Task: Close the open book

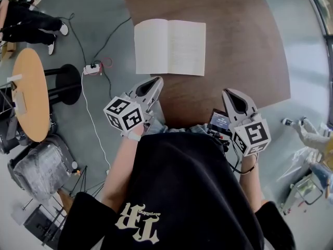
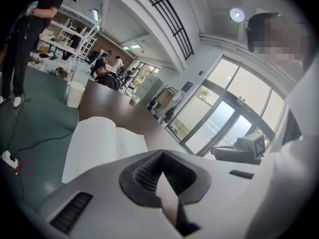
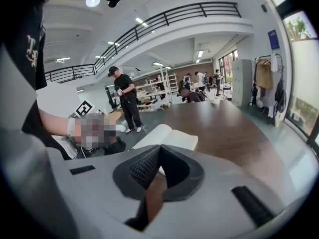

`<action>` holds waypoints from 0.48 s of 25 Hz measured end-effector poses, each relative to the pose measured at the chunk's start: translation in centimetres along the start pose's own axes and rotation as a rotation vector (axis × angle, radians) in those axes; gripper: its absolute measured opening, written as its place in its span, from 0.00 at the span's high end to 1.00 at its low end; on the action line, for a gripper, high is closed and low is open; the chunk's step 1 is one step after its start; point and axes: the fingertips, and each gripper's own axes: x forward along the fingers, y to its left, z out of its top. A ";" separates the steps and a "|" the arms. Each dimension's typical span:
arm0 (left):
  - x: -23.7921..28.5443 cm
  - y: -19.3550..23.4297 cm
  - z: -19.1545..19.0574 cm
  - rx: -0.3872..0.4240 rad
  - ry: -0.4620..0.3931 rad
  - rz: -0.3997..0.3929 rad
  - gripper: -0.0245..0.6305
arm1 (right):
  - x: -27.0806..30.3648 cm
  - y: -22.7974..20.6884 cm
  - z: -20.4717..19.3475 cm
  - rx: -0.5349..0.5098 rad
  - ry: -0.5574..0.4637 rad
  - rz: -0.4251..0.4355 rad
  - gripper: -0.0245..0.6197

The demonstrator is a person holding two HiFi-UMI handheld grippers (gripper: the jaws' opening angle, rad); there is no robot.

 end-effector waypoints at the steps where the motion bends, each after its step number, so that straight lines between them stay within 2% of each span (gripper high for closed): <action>1: 0.1 0.3 0.1 -0.004 0.000 -0.007 0.96 | 0.2 0.4 0.3 0.002 0.000 -0.002 0.98; 12: 0.3 4.3 -0.2 -0.051 0.013 -0.030 0.96 | 1.9 3.1 1.5 0.010 0.023 -0.051 0.98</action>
